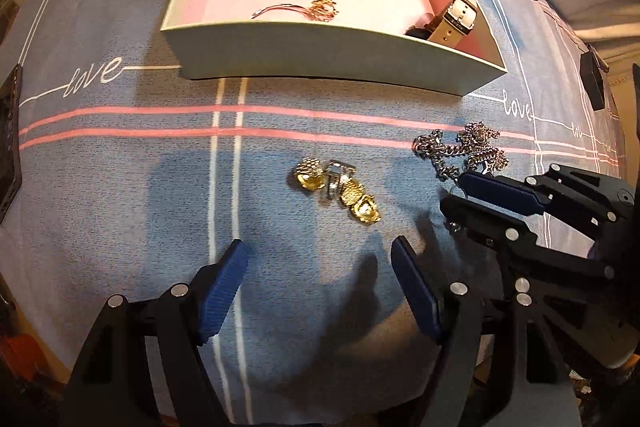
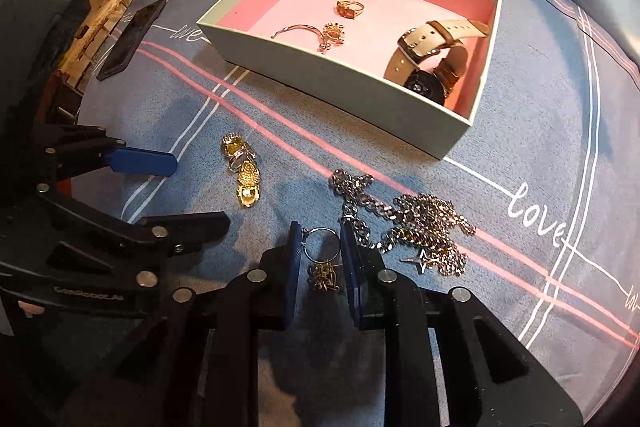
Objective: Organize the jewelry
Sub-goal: 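Move the right tool onto the silver key ring and close on it, then carry the key ring over the box with the right tool while the left tool carries a gold earring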
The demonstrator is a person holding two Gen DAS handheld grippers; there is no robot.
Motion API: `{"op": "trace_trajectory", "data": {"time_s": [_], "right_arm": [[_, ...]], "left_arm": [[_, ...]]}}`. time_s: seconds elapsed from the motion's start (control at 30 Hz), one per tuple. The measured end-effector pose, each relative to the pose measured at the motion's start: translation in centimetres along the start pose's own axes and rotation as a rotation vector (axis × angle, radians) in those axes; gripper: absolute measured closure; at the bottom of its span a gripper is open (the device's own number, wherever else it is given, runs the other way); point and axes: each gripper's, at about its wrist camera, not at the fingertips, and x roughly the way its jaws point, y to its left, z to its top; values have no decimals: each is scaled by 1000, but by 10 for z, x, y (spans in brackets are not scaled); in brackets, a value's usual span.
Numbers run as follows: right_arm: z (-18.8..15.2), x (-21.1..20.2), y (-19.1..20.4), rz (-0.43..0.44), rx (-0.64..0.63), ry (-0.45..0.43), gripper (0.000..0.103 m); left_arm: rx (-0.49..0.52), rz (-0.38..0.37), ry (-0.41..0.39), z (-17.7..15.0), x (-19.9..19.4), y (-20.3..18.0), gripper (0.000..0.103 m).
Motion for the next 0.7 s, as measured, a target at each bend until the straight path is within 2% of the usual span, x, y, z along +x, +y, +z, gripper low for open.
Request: {"op": "trace_trajectory", "data": {"time_s": [0.1,0.17,0.2,0.23,0.33,0.53,0.7], "right_arm": [[-6,-8,-7,-1,16,-12,82],[-10,-14,-11,0,20,-18,82],[-12,-16,-12,0,20,-19,82],[-12,-17,-11,-5,16,-24,82],[-13,-19,-10,4,25,-29,82],[-7,-24,-3,24,20,-58,82],[-2,-27,6,43,17,-82,82]], "left_arm": [[3,37,-33,7,8,-16,32],[16,53,-60,16,15,-32,38],[33,74,-69,18,16,-36,52],[45,86,-70,20,17,-34,61],[35,50,-79,22,15,-31,87],[29,1,-104,7,-7,-11,88],[33,5,-132,10,-28,-8,88]]}}
